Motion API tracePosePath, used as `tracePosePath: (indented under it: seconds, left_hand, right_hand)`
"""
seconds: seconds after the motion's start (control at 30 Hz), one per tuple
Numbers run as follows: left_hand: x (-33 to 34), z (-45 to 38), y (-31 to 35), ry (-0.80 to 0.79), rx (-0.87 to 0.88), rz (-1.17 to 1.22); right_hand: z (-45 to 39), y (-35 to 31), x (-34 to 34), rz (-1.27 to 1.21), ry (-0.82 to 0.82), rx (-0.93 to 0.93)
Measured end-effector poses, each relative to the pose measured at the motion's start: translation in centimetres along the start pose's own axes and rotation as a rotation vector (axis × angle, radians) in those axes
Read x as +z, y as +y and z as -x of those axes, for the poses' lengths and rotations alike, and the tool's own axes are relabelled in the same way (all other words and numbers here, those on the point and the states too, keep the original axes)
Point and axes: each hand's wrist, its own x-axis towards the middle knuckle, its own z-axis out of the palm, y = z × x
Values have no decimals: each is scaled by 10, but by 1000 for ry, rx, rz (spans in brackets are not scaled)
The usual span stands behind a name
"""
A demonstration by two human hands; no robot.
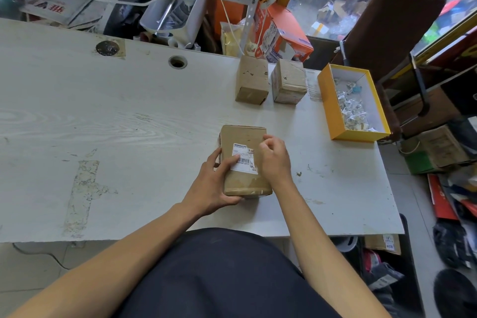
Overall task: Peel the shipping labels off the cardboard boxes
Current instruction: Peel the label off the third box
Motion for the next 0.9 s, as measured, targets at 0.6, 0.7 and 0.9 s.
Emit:
tracePosePath:
  seconds: [0.6,0.7,0.9]
  left_hand:
    - [-13,-7,4,-43,65,-228]
    - [-13,-7,4,-28,81,-256]
    - [-12,-8,4,10,151,-271]
  right_hand:
    - [7,9,6,94,77,-153]
    - [7,7,5,173,58,-183]
    - [5,7,4,300,36,-230]
